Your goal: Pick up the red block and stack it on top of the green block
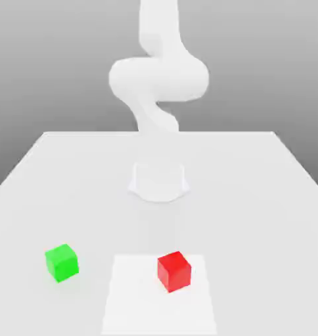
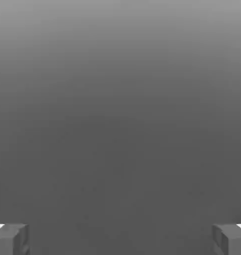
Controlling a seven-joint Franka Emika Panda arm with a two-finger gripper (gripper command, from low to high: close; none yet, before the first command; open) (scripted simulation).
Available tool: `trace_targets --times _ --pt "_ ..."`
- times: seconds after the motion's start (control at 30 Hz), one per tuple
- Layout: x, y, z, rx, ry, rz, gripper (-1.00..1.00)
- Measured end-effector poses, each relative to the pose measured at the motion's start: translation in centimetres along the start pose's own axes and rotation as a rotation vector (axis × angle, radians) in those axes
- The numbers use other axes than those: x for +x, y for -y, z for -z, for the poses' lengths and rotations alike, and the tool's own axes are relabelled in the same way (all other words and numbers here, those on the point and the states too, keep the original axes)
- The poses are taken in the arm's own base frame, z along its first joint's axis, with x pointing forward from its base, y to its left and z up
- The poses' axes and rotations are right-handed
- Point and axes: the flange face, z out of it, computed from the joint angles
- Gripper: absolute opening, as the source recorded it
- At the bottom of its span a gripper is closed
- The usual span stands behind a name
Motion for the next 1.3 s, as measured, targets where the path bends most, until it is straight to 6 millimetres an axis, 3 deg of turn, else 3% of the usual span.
trace_targets --times 0.17,0.33,0.47,0.6,0.8,1.3 --pt "-1.9 -2.7 -10.7 -0.106 0.136 -0.235 0.0" --pt "-5.9 -6.4 -19.8 -0.254 0.215 -0.445 0.0" --pt "-9.9 -10.2 -25.7 -0.392 0.235 -0.6 0.0" --pt "-14.1 -14.8 -30.2 -0.538 0.21 -0.743 0.0" --pt "-19.2 -22.1 -34.1 -0.733 0.095 -0.922 0.0" --pt "-20.2 -25.7 -37.2 -0.824 -0.029 -0.874 0.0"
